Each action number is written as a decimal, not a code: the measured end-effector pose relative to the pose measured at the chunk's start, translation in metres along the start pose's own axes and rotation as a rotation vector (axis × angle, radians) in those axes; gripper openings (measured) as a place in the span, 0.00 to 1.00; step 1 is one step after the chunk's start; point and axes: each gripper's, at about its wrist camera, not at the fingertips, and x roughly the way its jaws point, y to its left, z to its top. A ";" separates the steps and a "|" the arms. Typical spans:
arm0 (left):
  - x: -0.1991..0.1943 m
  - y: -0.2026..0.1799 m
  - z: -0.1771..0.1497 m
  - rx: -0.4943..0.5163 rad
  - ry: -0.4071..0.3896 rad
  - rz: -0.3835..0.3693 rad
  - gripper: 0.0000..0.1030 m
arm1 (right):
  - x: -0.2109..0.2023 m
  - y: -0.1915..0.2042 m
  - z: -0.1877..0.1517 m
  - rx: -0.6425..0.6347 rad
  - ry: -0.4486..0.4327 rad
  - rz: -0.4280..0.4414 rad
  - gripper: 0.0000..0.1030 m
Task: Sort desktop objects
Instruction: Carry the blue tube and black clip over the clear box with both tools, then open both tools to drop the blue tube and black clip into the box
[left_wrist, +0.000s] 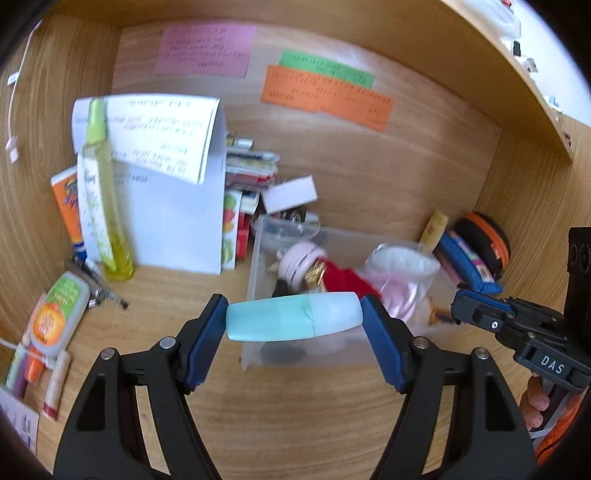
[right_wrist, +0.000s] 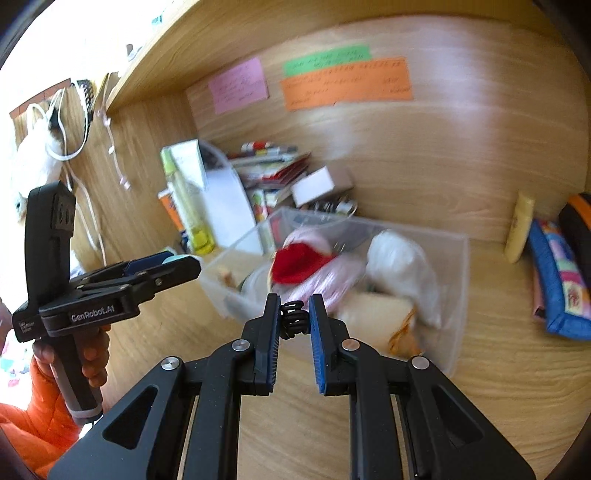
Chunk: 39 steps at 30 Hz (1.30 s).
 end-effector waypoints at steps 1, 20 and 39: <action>0.001 -0.002 0.005 0.006 -0.013 -0.003 0.71 | -0.001 -0.001 0.005 -0.005 -0.010 -0.011 0.14; 0.058 -0.022 0.045 0.014 -0.018 -0.065 0.71 | 0.018 -0.048 0.037 0.060 -0.035 -0.127 0.14; 0.079 -0.034 0.022 0.066 0.063 -0.069 0.71 | 0.048 -0.046 0.023 0.016 0.065 -0.164 0.14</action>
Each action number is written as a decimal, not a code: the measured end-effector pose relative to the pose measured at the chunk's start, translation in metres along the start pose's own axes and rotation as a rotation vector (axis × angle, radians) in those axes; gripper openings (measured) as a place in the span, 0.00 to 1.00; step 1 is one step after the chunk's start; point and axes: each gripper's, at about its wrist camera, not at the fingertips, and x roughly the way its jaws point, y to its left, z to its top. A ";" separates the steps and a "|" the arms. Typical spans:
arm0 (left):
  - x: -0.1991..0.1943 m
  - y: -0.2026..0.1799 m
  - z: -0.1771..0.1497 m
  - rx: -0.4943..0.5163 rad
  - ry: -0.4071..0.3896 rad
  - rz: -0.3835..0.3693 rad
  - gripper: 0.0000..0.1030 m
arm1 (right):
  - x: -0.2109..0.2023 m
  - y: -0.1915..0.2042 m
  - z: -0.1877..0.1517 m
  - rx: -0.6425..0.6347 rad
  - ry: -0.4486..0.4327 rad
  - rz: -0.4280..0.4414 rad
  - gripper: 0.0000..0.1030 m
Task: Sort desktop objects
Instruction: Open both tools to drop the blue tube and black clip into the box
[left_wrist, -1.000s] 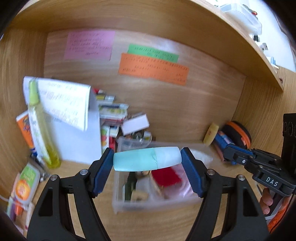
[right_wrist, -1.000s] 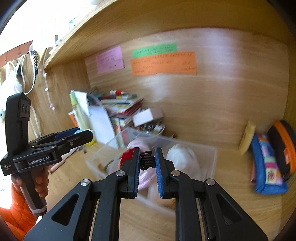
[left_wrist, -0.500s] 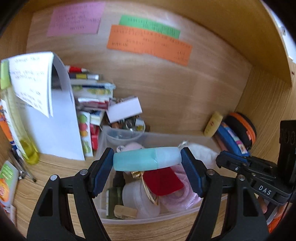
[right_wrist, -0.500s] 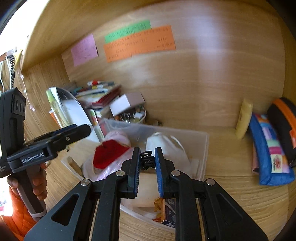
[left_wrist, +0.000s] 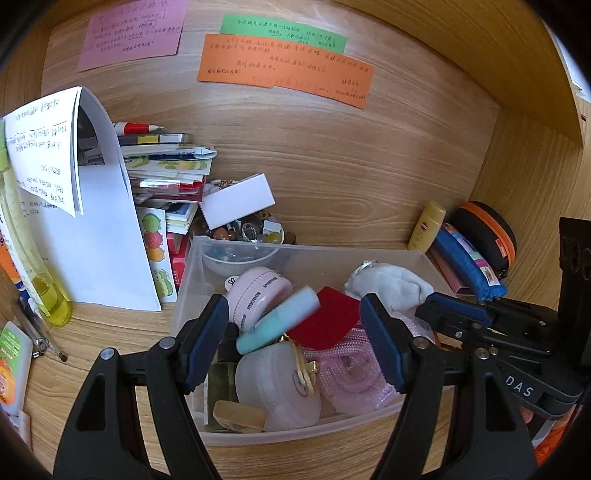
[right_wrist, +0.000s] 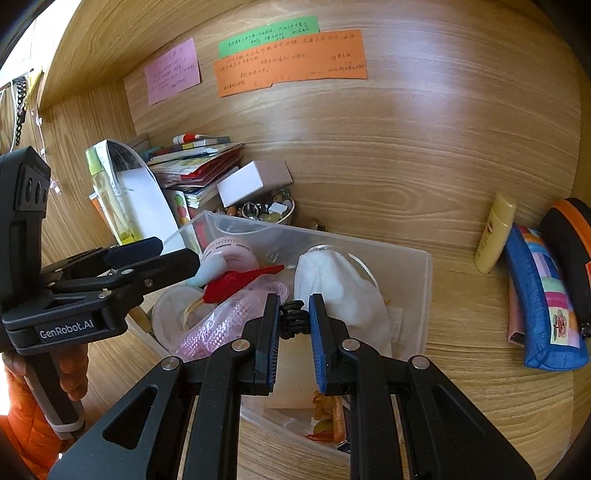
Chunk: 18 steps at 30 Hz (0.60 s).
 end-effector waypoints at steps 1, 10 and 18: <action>0.000 0.000 0.000 -0.001 0.001 0.002 0.71 | 0.000 -0.001 0.000 0.001 0.000 -0.002 0.14; -0.003 0.000 0.001 0.005 -0.007 0.006 0.71 | -0.003 0.000 0.001 -0.002 -0.021 -0.017 0.22; -0.009 -0.003 0.003 0.025 -0.014 0.005 0.80 | -0.012 0.004 0.000 -0.019 -0.057 -0.012 0.59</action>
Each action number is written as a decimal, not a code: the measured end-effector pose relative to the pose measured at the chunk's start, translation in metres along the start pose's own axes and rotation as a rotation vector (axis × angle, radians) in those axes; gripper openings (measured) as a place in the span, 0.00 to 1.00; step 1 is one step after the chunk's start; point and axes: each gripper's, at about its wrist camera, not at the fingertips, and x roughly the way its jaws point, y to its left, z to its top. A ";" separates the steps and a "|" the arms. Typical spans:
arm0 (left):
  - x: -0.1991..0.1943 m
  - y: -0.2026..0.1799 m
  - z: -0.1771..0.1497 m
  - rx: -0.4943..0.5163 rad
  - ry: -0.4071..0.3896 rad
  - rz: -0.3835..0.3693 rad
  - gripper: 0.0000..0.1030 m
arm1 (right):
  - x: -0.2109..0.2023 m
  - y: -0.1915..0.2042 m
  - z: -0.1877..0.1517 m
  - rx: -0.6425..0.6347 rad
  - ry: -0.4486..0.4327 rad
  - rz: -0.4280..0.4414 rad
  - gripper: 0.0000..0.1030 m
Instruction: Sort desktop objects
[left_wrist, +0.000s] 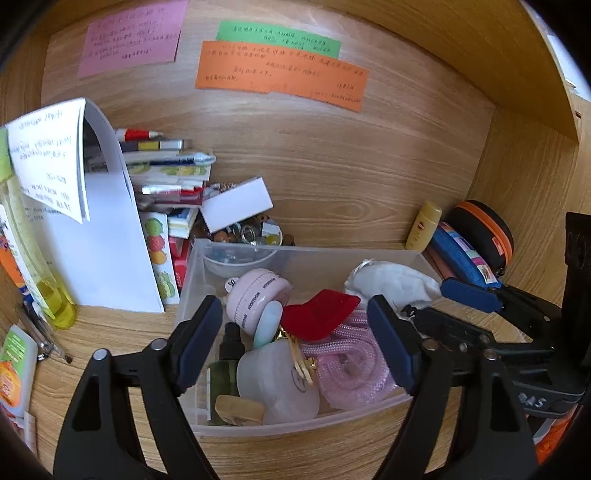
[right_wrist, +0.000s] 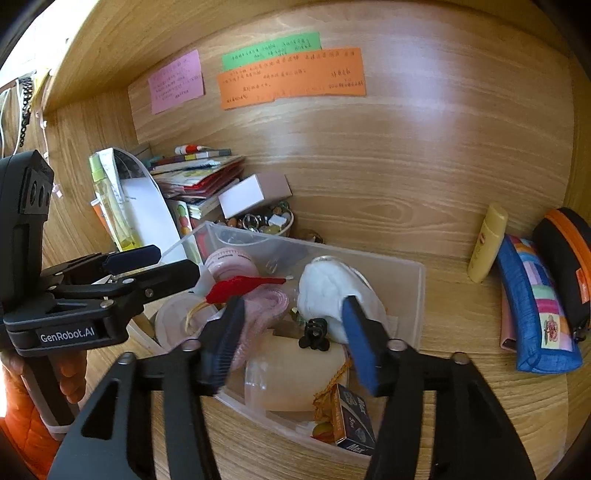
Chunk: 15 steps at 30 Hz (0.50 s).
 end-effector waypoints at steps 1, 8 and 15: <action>-0.002 0.000 0.000 0.005 -0.008 0.006 0.82 | -0.002 0.001 0.000 -0.004 -0.007 0.008 0.61; -0.012 0.006 -0.003 -0.019 -0.024 0.005 0.84 | -0.017 0.001 -0.003 0.002 -0.034 0.001 0.80; -0.031 -0.003 -0.014 -0.008 -0.034 -0.016 0.88 | -0.035 -0.007 -0.018 0.067 -0.029 0.006 0.80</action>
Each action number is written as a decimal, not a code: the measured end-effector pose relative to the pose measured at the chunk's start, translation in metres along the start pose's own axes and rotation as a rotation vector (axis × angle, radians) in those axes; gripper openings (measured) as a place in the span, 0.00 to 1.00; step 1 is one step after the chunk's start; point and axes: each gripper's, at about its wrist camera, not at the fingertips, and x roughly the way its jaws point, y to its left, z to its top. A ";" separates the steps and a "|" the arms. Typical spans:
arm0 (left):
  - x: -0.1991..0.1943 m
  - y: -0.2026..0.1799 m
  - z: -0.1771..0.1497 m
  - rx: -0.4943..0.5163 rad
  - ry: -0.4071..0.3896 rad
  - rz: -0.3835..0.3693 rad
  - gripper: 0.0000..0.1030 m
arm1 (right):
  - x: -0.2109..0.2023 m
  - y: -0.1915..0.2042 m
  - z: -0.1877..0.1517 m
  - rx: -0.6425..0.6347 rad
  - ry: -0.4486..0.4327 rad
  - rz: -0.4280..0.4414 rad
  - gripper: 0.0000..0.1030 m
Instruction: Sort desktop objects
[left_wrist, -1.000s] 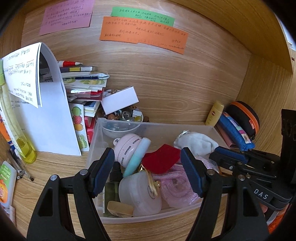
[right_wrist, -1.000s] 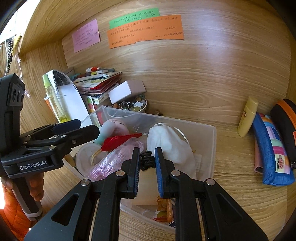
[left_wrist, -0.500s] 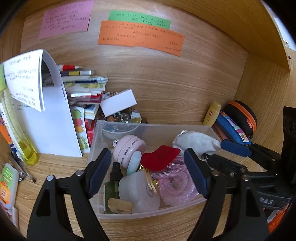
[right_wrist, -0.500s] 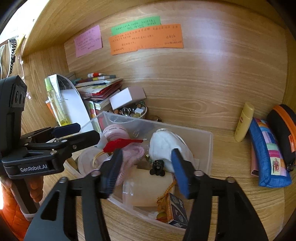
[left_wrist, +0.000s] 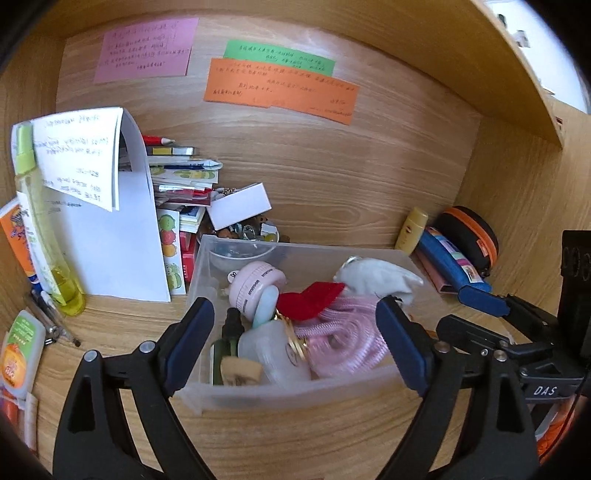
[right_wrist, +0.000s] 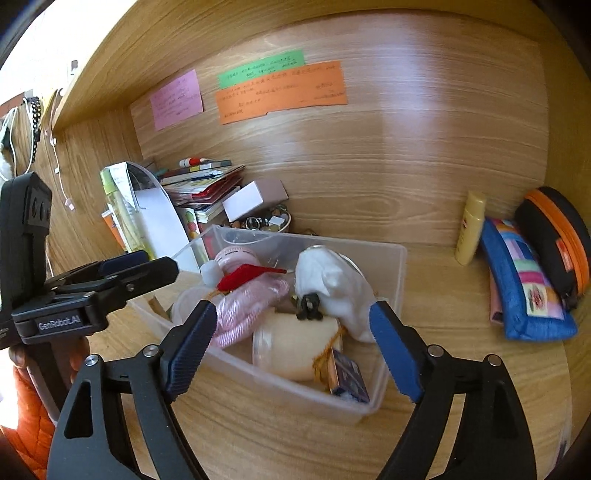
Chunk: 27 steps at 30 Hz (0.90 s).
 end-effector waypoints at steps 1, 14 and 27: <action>-0.003 -0.003 -0.001 0.009 -0.006 0.008 0.88 | -0.003 0.000 -0.002 0.002 -0.002 -0.002 0.80; -0.047 -0.031 -0.014 0.034 -0.031 0.054 0.88 | -0.043 -0.001 -0.010 0.035 -0.053 0.024 0.81; -0.076 -0.044 -0.029 0.024 -0.087 0.105 0.88 | -0.088 0.010 -0.018 0.012 -0.127 0.030 0.88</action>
